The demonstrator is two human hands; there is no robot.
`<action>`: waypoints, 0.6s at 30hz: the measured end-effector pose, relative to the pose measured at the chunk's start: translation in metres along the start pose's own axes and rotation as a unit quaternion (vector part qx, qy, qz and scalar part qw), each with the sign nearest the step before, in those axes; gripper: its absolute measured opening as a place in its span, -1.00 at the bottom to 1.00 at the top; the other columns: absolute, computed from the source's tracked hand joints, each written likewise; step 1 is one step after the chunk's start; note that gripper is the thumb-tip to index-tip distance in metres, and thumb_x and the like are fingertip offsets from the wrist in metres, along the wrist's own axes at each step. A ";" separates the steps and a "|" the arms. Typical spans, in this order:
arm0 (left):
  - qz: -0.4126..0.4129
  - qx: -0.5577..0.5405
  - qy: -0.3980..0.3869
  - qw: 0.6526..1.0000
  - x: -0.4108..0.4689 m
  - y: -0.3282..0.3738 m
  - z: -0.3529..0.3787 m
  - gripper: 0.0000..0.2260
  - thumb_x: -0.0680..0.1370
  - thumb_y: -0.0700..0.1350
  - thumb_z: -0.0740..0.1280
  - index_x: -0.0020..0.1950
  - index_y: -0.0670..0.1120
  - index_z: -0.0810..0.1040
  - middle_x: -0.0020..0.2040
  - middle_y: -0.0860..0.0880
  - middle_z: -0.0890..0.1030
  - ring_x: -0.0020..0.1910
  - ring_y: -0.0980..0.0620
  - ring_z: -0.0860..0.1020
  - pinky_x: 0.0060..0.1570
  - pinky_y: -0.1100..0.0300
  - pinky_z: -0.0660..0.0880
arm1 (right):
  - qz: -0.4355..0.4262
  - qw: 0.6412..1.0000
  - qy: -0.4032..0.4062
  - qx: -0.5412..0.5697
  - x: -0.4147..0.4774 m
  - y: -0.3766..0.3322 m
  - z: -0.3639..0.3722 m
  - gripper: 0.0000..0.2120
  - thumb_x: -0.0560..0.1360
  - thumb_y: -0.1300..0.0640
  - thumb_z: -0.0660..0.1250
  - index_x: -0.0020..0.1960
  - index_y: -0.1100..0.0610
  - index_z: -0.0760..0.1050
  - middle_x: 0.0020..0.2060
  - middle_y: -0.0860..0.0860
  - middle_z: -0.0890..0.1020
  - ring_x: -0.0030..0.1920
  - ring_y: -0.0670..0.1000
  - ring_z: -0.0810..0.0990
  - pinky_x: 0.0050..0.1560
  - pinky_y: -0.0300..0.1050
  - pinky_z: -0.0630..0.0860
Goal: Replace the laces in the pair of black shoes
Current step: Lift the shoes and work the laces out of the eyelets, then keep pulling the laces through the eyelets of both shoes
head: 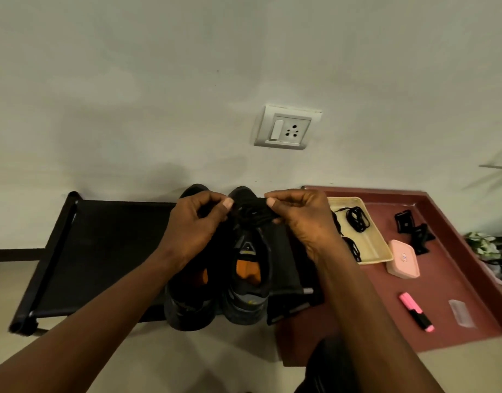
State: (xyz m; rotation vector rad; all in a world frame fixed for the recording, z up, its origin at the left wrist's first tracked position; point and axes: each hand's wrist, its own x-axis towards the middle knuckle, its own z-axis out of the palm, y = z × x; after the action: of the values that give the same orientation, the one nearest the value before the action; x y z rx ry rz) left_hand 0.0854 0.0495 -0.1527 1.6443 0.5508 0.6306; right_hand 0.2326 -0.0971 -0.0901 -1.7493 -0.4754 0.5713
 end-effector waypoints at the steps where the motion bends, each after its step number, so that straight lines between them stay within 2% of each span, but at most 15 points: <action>1: 0.013 0.047 -0.003 0.999 0.000 -0.002 0.001 -0.90 0.63 0.01 0.40 0.03 0.07 0.72 -0.08 0.11 0.73 -0.06 0.14 0.69 0.00 0.19 0.58 | -0.002 0.999 0.038 0.004 0.002 -0.001 -0.017 -0.89 0.52 0.31 0.50 -0.04 0.14 0.73 -0.20 0.03 0.77 -0.17 -0.06 0.74 -0.21 -0.24 0.63; 3: 0.037 0.128 -0.015 0.991 -0.001 -0.004 0.001 -0.91 0.63 0.01 0.39 0.03 0.10 0.71 -0.09 0.20 0.71 -0.06 0.24 0.67 -0.02 0.29 0.55 | -0.004 0.992 0.120 0.030 0.008 0.001 -0.053 -0.91 0.52 0.34 0.49 -0.03 0.19 0.72 -0.22 0.04 0.76 -0.21 -0.05 0.73 -0.21 -0.23 0.64; 6: 0.060 0.183 -0.036 0.981 -0.003 -0.003 0.005 -0.92 0.62 -0.02 0.40 0.03 0.14 0.69 -0.08 0.23 0.68 -0.05 0.30 0.62 -0.05 0.38 0.49 | 0.012 0.967 0.253 0.024 0.021 0.012 -0.109 -0.92 0.54 0.33 0.48 0.03 0.26 0.69 -0.24 0.06 0.71 -0.26 -0.04 0.69 -0.29 -0.29 0.60; 9: 0.072 0.203 -0.047 0.975 -0.005 0.000 0.008 -0.88 0.60 -0.06 0.42 0.00 0.20 0.63 -0.08 0.25 0.64 -0.03 0.36 0.58 -0.09 0.40 0.43 | 0.059 0.938 0.341 0.030 0.037 0.035 -0.151 -0.94 0.54 0.35 0.47 -0.04 0.23 0.65 -0.11 0.17 0.69 -0.10 0.12 0.70 -0.18 -0.16 0.65; 11: 0.077 0.214 -0.057 0.972 -0.007 0.000 0.009 -0.83 0.60 -0.08 0.43 -0.03 0.23 0.60 -0.10 0.27 0.61 -0.03 0.39 0.56 -0.11 0.38 0.44 | 0.102 0.915 0.390 0.017 0.045 0.056 -0.170 -0.90 0.52 0.36 0.49 -0.10 0.21 0.62 -0.09 0.19 0.67 -0.09 0.15 0.69 -0.08 -0.05 0.67; 12: 0.076 0.222 -0.060 0.970 -0.008 0.000 0.010 -0.83 0.59 -0.08 0.43 -0.04 0.23 0.60 -0.10 0.28 0.61 -0.04 0.37 0.57 -0.07 0.31 0.49 | 0.121 0.905 0.407 -0.003 0.048 0.066 -0.177 -0.92 0.50 0.35 0.51 -0.09 0.21 0.65 -0.08 0.19 0.67 -0.13 0.13 0.69 -0.08 -0.03 0.68; 14: 0.065 0.257 -0.059 0.962 -0.007 -0.001 0.011 -0.91 0.60 -0.05 0.42 -0.02 0.17 0.66 -0.08 0.24 0.62 -0.04 0.27 0.58 0.12 0.03 0.55 | 0.156 0.888 0.431 -0.043 0.054 0.083 -0.188 -0.89 0.48 0.32 0.54 -0.13 0.15 0.67 -0.09 0.17 0.67 -0.18 0.13 0.70 -0.08 0.01 0.70; 16: 0.050 0.302 -0.055 0.950 -0.006 0.000 0.011 -0.92 0.60 -0.02 0.40 0.02 0.13 0.69 -0.05 0.18 0.62 0.01 0.14 0.59 0.27 -0.15 0.46 | 0.180 0.877 0.442 -0.057 0.057 0.096 -0.192 -0.78 0.46 0.30 0.54 -0.26 0.07 0.59 -0.19 0.12 0.63 -0.12 0.19 0.72 -0.02 0.10 0.71; 18: 0.041 0.321 -0.055 0.945 -0.005 0.001 0.012 -0.92 0.61 0.00 0.39 0.04 0.13 0.68 -0.03 0.17 0.61 0.04 0.07 0.58 0.33 -0.21 0.39 | 0.198 0.872 0.443 -0.061 0.059 0.107 -0.193 -0.81 0.47 0.27 0.53 -0.22 0.09 0.57 -0.23 0.09 0.60 -0.08 0.21 0.71 0.04 0.16 0.70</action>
State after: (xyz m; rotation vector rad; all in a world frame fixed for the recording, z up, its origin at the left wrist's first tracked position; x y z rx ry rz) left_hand 0.0894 0.0371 -0.1542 2.3111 0.6486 0.4322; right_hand 0.3976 -0.2370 -0.1627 -2.0214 0.5159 -0.0369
